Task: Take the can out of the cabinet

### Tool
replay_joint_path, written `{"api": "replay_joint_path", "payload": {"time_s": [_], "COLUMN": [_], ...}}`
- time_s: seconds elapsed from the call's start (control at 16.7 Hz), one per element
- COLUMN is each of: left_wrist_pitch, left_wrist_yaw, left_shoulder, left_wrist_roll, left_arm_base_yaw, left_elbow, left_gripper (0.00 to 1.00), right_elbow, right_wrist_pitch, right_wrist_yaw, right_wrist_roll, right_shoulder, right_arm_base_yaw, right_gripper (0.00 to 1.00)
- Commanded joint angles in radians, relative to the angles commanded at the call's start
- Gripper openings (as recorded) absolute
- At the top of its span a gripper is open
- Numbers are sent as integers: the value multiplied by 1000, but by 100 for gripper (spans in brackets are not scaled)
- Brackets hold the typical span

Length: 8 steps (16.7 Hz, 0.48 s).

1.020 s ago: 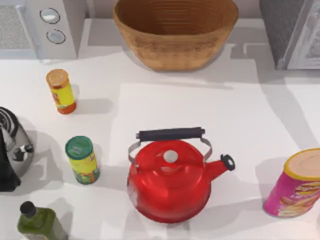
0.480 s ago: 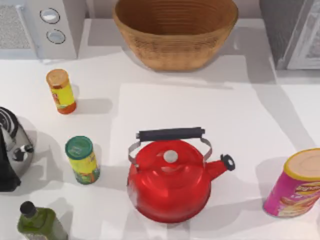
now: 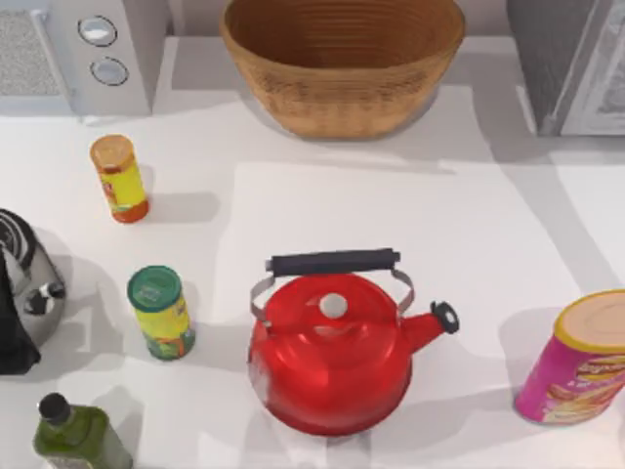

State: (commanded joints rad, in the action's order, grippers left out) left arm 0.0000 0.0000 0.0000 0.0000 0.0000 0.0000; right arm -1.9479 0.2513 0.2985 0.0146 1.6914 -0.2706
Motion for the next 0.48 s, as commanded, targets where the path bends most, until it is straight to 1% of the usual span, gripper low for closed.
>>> {"api": "replay_joint_path", "payload": {"time_s": [0.18,0.48], "left_wrist_pitch": [0,0], "left_wrist_yaw": [0,0], "left_shoulder": [0,0], "left_wrist_roll": [0,0], "left_arm_base_yaw": [0,0], "left_elbow": [0,0], "left_gripper": [100,100], "right_elbow": [0,0], "right_wrist_pitch": [0,0], "right_wrist_yaw": [0,0], "right_wrist_roll": [0,0], "right_shoulder": [0,0], "right_arm_base_yaw": [0,0], "right_gripper": [100,62]}}
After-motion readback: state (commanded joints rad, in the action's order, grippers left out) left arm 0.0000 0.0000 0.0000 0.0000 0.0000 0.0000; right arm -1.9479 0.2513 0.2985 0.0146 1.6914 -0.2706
